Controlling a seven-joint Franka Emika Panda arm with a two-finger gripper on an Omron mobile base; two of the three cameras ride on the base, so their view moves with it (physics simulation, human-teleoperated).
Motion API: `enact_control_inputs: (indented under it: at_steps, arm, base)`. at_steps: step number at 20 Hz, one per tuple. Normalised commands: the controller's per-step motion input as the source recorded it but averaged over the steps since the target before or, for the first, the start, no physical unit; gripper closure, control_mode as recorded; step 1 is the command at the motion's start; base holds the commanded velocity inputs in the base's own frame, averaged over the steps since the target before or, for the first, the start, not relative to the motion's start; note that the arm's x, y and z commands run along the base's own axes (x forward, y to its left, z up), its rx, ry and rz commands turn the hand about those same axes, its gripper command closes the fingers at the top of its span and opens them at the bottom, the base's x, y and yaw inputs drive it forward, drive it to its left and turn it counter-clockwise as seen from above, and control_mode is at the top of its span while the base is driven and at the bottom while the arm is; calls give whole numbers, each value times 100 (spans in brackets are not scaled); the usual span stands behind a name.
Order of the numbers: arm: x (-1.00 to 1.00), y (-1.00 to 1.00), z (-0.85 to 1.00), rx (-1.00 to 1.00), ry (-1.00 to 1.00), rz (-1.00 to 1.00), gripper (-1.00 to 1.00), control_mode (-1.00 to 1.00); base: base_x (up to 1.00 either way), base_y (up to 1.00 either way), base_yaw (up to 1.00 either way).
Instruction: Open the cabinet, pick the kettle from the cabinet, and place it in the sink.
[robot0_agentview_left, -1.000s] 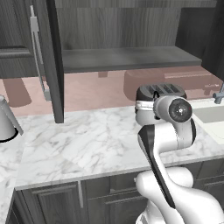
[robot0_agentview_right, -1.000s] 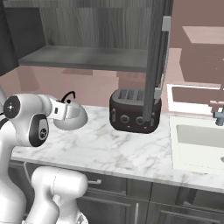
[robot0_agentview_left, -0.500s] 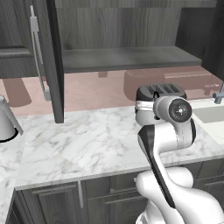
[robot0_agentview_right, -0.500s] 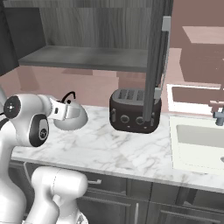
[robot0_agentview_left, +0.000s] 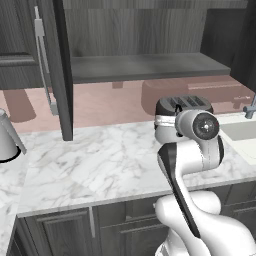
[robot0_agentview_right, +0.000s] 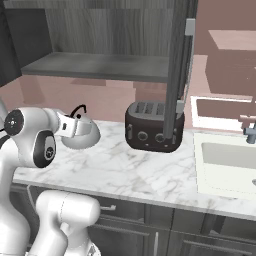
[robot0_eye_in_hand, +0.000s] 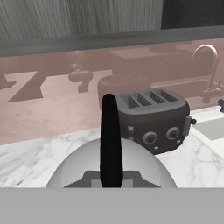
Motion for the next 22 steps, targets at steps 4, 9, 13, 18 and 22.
enact_control_inputs:
  at_steps: [4, 9, 13, 18, 22]
  arm:
    - [0, 0, 0, 0, 0, 0, 100, 100]
    - [0, 0, 0, 0, 0, 0, 100, 100]
    - [0, 0, 0, 0, 0, 0, 100, 100]
    - [0, 0, 0, 0, 0, 0, 100, 100]
    - [0, 0, 0, 0, 0, 0, 100, 100]
  base:
    - [0, 0, 0]
    - [-23, 0, 0]
    - [-56, 0, 0]
    - [-67, 0, -2]
    - [-67, 0, -3]
